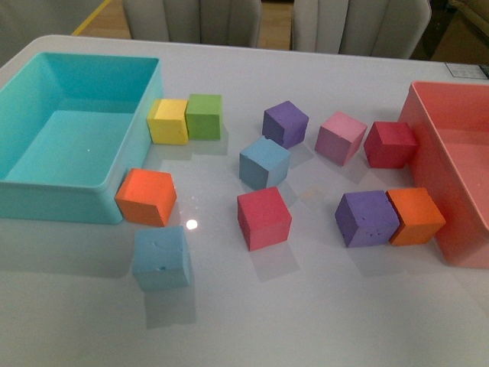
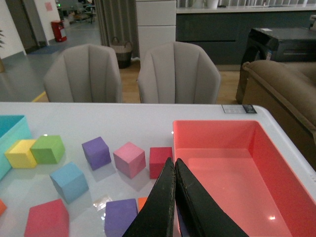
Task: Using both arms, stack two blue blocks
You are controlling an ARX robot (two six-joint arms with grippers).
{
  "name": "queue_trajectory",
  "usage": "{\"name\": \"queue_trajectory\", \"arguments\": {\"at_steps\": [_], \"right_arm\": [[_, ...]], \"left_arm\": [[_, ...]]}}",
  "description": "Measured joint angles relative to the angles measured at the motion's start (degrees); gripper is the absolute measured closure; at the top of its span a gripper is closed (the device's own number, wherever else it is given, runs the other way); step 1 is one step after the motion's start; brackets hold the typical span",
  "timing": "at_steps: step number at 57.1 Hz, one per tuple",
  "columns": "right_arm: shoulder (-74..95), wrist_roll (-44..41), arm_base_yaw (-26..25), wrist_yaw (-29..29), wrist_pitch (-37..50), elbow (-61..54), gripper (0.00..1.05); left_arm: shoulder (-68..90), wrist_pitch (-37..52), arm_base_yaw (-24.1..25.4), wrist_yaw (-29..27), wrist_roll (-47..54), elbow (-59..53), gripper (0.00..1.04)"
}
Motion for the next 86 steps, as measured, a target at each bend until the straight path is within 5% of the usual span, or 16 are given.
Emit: {"name": "queue_trajectory", "arguments": {"at_steps": [5, 23, 30, 35, 39, 53, 86], "right_arm": [[-6.49, 0.00, 0.00, -0.07, -7.72, 0.00, 1.03], [-8.35, -0.04, 0.00, -0.04, -8.52, 0.00, 1.03], [-8.35, -0.02, 0.00, -0.04, -8.52, 0.00, 0.75], [-8.37, -0.02, 0.00, -0.09, -8.52, 0.00, 0.58], [-8.41, -0.02, 0.00, -0.13, -8.52, 0.00, 0.46], [-8.41, 0.00, 0.00, -0.04, -8.52, 0.00, 0.08], [-8.41, -0.02, 0.00, -0.04, -8.52, 0.00, 0.09]], "left_arm": [[0.00, 0.00, 0.00, -0.02, 0.00, 0.00, 0.09], [0.00, 0.00, 0.02, 0.00, 0.00, 0.00, 0.09], [0.39, -0.57, 0.20, 0.74, -0.04, 0.17, 0.09], [14.93, -23.02, 1.68, 12.63, -0.63, 10.32, 0.09], [24.65, -31.50, -0.52, 13.46, -1.07, 14.67, 0.09], [41.75, -22.23, -8.59, 8.37, -2.10, 19.39, 0.09], [90.92, -1.42, -30.67, 0.22, -14.08, 30.32, 0.09]]}}
